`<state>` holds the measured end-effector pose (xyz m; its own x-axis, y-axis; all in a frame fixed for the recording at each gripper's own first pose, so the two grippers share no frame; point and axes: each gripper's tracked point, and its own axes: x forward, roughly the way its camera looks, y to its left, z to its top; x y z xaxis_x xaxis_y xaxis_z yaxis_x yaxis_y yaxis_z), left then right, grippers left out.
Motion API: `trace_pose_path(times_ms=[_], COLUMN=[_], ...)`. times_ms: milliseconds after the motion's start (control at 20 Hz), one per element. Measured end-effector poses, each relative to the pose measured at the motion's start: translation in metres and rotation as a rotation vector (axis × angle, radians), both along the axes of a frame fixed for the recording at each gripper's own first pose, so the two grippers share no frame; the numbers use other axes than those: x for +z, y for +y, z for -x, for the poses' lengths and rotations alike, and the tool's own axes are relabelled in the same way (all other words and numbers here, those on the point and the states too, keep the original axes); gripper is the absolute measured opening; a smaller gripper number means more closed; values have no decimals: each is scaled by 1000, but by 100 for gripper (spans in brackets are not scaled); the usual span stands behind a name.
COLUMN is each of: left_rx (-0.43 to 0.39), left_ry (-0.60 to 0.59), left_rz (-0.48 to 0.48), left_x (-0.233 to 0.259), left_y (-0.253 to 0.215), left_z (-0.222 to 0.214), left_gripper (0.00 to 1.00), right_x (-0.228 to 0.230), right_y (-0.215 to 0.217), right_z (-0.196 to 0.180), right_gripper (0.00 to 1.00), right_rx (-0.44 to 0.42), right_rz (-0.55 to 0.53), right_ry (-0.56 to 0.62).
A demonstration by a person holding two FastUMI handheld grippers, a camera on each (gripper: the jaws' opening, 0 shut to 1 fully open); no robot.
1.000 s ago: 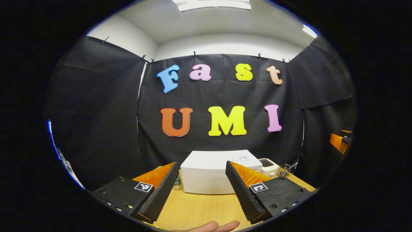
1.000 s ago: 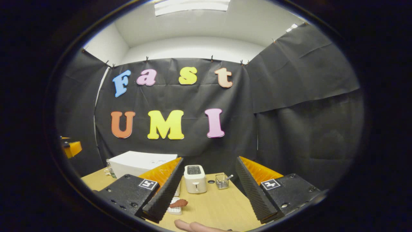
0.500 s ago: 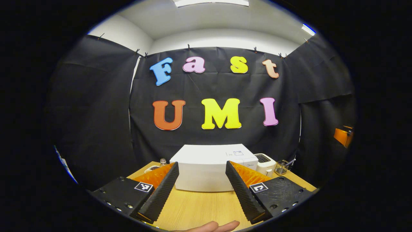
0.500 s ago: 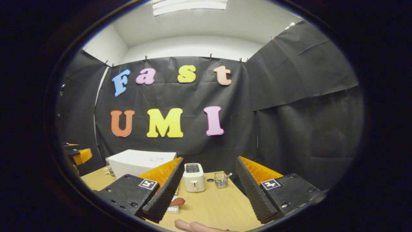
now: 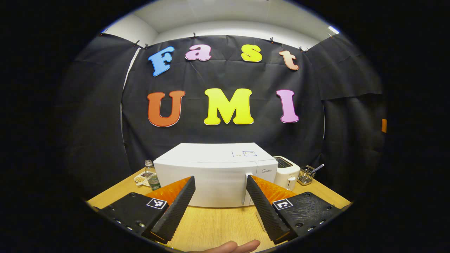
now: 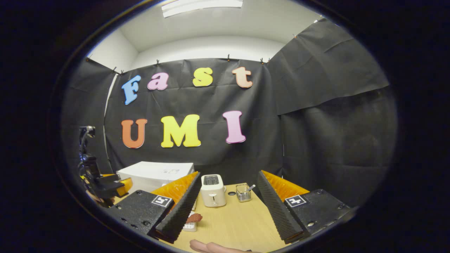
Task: Open the microwave oven with the left hand, put the food in, and close the microwave oven.
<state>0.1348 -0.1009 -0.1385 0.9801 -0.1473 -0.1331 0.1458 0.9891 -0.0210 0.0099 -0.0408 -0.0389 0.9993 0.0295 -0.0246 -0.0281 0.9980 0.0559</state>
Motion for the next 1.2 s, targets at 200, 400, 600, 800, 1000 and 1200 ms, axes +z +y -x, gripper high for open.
trace_pose_path(times_ms=[200,400,600,800,1000,1200], left_rx=[-30,-64,-54,-32,0,16], left_ry=[10,35,63,103,99,77], left_rz=[-2,23,37,21,67,56], left_x=[-37,-65,-99,-134,-139,-138], left_y=[-28,-60,-82,-92,-96,-96], left_z=[-30,-53,-79,-100,-113,-128], left_gripper=[93,93,93,94,88,53], right_x=[-8,-18,-29,-35,-42,-56], right_y=[4,1,-14,-34,-51,-61], right_z=[-2,-5,-12,-20,-26,-32], right_gripper=[100,95,100,100,100,100], right_rx=[29,49,39,26,3,0], right_rz=[7,2,-9,3,21,-4], right_ry=[-3,4,11,0,-12,11])
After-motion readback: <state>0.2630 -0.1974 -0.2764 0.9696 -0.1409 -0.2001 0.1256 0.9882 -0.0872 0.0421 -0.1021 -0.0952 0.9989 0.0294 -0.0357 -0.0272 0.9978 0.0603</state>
